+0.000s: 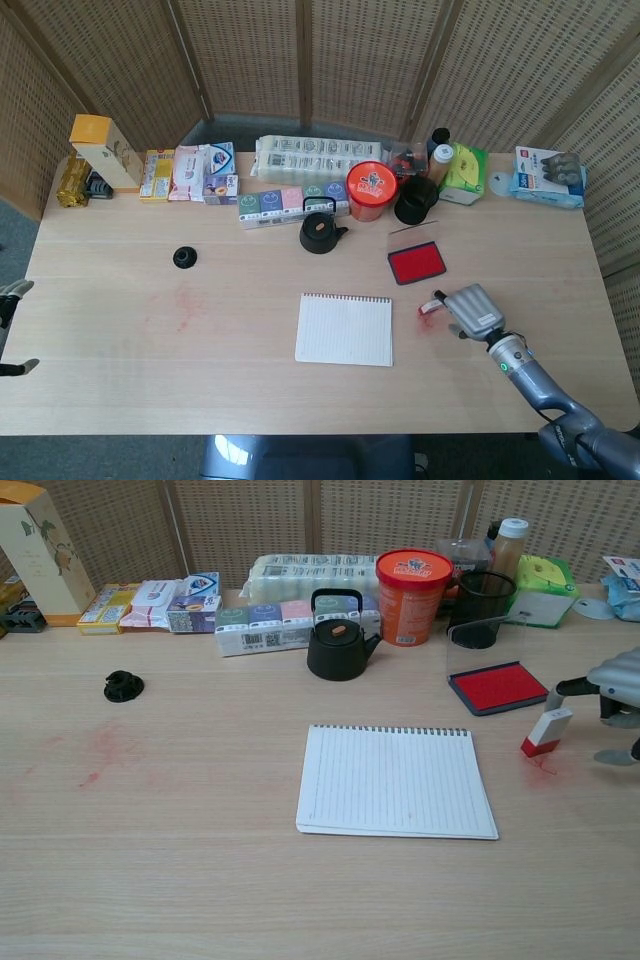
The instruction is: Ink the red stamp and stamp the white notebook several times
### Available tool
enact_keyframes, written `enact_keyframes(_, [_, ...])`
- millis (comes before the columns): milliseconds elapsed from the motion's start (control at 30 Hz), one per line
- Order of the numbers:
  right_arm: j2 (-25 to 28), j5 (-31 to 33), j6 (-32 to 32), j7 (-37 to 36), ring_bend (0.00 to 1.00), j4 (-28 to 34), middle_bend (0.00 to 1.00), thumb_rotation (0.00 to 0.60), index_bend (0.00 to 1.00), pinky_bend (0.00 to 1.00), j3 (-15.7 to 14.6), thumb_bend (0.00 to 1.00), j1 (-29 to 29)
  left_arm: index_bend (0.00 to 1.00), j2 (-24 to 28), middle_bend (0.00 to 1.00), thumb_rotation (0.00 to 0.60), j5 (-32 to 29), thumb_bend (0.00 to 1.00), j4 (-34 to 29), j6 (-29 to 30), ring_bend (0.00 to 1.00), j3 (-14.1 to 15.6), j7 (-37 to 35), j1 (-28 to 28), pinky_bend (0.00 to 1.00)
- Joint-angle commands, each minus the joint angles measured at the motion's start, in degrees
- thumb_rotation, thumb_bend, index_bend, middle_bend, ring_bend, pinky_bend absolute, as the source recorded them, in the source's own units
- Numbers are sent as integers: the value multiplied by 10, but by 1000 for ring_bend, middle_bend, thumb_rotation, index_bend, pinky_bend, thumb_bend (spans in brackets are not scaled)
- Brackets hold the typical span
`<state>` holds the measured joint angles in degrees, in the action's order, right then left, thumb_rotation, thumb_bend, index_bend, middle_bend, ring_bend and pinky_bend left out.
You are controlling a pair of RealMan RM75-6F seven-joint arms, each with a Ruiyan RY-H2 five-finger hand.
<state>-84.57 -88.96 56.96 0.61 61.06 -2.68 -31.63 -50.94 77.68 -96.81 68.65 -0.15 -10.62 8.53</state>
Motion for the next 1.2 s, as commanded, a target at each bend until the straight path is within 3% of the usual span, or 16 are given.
enact_keyframes(33, [3,4,0,-2,1000,-1,1000,600,298,1000,0,307,3,0,0,0,600,0,0,0,0,0,0,0,0,0])
enact_keyframes(367, [17,16,3,-8,1000,-3,1000,600,297,1000,-2,308,21,0,1,0,600,2,0,-1,-1,0,1,-1,0,0])
enact_keyframes(733, [2,5,51,-34,1000,-17,1000,600,298,1000,22,306,20,0,2,0,600,6,0,-1,0,0,2,-5,0,0])
enact_keyframes(1200, [-40,-36,40,-72,1000,-64,1000,600,386,1000,8,307,-9,0,3,0,600,6,0,2,-1,0,2,-12,1,0])
